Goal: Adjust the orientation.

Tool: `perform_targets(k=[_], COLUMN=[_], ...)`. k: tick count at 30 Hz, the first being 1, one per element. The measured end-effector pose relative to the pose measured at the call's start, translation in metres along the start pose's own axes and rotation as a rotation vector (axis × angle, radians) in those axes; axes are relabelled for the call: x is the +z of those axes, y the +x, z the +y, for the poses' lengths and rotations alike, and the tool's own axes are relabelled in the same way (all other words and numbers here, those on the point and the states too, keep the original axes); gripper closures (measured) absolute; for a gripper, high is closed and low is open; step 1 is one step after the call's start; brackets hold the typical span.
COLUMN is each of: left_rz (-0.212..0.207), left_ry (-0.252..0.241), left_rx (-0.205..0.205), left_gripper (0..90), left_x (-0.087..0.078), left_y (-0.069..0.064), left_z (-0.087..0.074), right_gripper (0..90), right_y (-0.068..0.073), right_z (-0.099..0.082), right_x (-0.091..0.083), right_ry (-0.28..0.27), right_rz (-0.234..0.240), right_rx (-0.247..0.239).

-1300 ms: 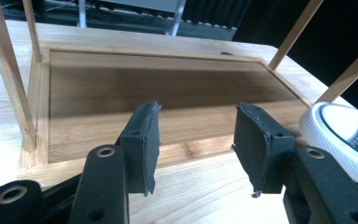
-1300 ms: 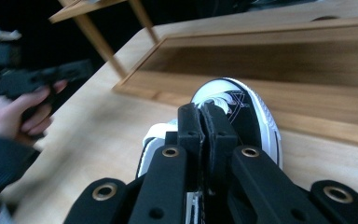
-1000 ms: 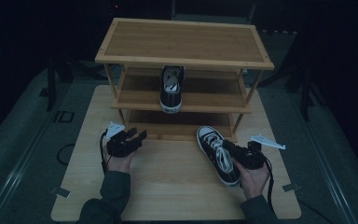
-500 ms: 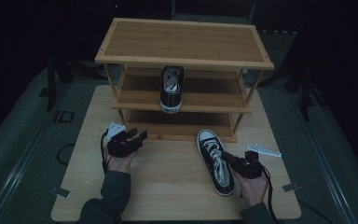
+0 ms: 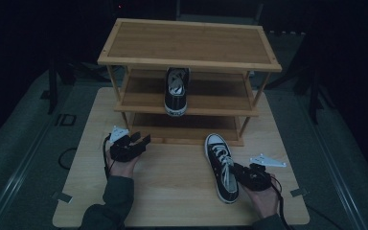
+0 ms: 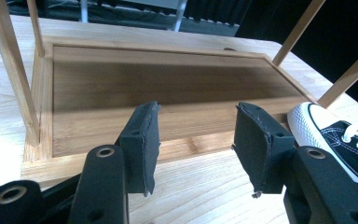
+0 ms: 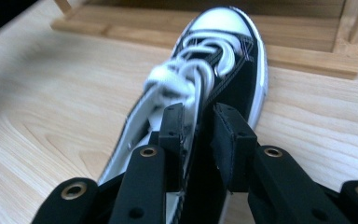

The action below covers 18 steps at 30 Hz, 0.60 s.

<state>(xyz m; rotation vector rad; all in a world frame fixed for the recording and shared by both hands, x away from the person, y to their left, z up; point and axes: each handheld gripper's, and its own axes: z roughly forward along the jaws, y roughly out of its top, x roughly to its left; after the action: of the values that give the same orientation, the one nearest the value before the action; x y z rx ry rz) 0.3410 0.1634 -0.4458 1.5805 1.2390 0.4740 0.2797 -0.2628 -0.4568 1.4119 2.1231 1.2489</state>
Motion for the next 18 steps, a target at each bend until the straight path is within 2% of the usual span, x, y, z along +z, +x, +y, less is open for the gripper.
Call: perform_targets(k=[3,5,11,18], left_rz=[0.000,0.001,0.007,0.017], left_ry=[0.004,0.005,0.002,0.008], left_rx=[0.001,0.001,0.002,0.010], left_gripper=[50.8,50.8,50.7,50.7], left_x=[0.000,0.000,-0.001,-0.002], left_y=[0.000,0.000,0.001,0.003], left_z=[-0.001,-0.001,-0.001,-0.003], right_gripper=[74.3,74.9,78.3,78.6], right_y=[0.002,0.002,0.006,0.012], right_z=[-0.001,0.001,0.006,0.010], right_x=[0.000,0.003,0.014,0.016], right_ry=[0.021,0.036,0.094,0.141], right_rz=[-0.023,-0.027,-0.062,-0.107], right_rx=[-0.023,-0.022,-0.047,-0.092])
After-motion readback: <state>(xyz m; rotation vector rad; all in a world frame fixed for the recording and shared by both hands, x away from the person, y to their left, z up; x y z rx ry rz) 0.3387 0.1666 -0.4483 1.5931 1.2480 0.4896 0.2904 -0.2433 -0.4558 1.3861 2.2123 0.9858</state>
